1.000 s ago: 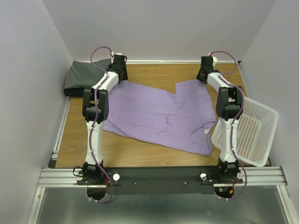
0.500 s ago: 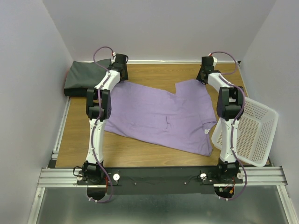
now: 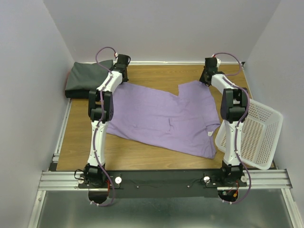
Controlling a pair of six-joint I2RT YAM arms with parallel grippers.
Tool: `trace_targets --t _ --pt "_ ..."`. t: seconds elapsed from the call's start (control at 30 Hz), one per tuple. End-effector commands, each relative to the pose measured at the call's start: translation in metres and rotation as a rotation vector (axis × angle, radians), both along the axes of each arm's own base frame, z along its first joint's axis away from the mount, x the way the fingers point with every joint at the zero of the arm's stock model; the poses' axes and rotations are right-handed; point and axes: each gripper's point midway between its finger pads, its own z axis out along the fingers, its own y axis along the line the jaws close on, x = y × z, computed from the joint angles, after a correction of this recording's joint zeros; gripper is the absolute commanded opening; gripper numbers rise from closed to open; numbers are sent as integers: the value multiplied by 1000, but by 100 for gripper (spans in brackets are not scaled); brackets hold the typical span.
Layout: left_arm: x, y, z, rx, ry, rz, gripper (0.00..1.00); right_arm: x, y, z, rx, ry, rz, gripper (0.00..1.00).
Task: Fold and stack the t-shirts
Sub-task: Fold the tshirt
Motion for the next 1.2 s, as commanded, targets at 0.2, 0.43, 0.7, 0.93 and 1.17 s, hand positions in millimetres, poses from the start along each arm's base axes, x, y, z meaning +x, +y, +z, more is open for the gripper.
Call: trace_targets --t 0.2,0.43,0.7,0.93,1.17 --pt "-18 14 -8 51 58 8 4 -13 -1 12 29 22 8 2" --pt "-17 10 5 37 31 -5 0 -3 -7 29 54 -18 12 1" --pt "5 5 51 23 -95 -33 0 19 -21 74 83 -121 17 1" --pt "22 -3 69 7 -149 -73 0 36 -18 114 93 -209 52 1" --pt "11 -1 101 -16 -254 -60 0 15 3 131 176 -207 138 1"
